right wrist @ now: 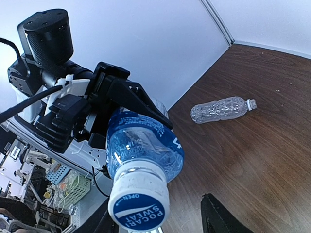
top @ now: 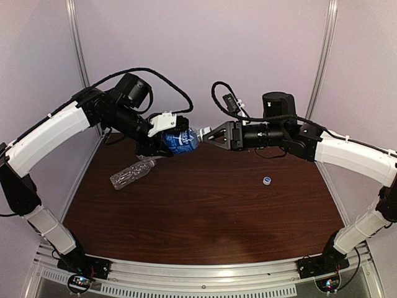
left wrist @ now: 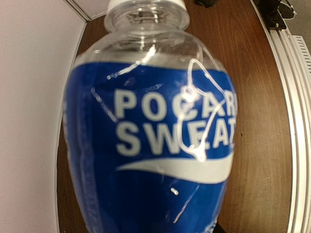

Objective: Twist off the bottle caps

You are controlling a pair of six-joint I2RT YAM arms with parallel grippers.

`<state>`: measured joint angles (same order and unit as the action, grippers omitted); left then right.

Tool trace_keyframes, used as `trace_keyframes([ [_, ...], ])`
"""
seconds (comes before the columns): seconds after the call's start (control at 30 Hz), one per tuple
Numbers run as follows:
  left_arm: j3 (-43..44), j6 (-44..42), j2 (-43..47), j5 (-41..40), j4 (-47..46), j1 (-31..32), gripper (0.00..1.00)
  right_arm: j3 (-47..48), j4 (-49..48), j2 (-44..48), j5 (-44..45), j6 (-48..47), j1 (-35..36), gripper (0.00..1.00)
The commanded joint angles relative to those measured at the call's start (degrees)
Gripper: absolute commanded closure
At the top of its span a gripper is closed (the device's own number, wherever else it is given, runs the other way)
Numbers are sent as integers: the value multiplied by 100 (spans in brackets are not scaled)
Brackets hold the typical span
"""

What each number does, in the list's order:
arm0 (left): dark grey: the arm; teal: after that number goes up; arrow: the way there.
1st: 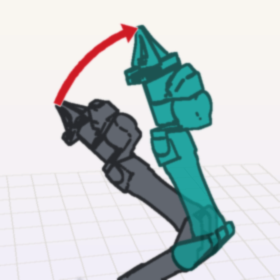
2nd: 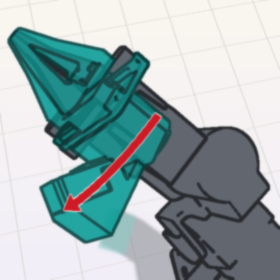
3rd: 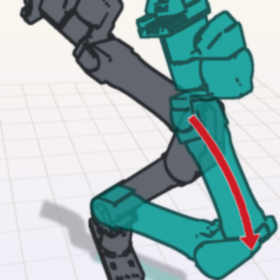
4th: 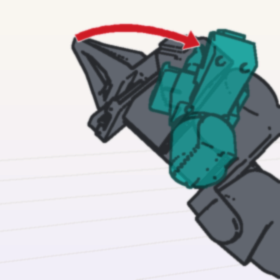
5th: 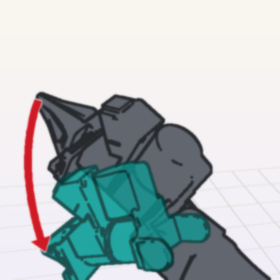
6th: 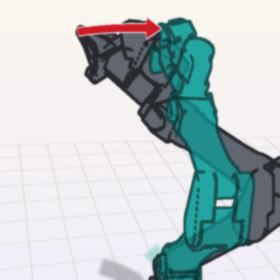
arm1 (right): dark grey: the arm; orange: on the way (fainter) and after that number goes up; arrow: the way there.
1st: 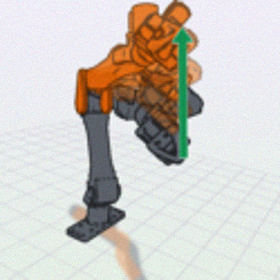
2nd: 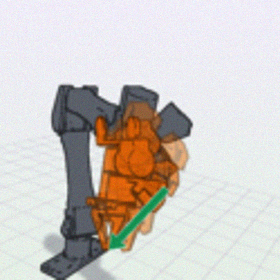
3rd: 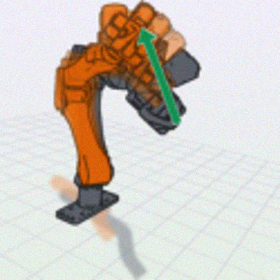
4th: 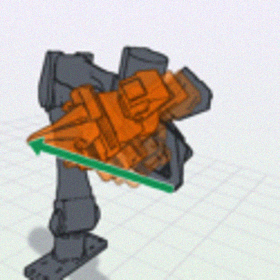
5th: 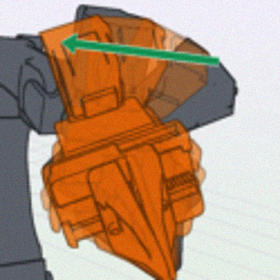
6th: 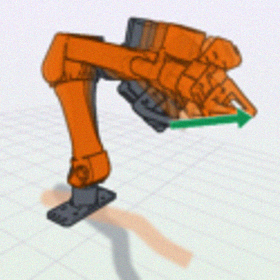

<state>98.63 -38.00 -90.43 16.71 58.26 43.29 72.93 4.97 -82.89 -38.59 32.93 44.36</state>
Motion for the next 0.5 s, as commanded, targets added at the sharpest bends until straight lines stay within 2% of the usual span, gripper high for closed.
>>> trace_keyframes([
  [0.0,-48,-14,167,121,-192,-32,61,82,-36,94,-50,-48,-71,40],
  [0.37,-83,-40,158,166,-192,-31,61,29,-408,182,-338,87,-146,40],
  [0.43,-81,-42,155,174,-192,-31,61,-13,-473,169,-443,124,-142,49],
  [0.47,-74,-41,149,176,-192,-33,61,-26,-562,162,-512,175,-146,56],
])
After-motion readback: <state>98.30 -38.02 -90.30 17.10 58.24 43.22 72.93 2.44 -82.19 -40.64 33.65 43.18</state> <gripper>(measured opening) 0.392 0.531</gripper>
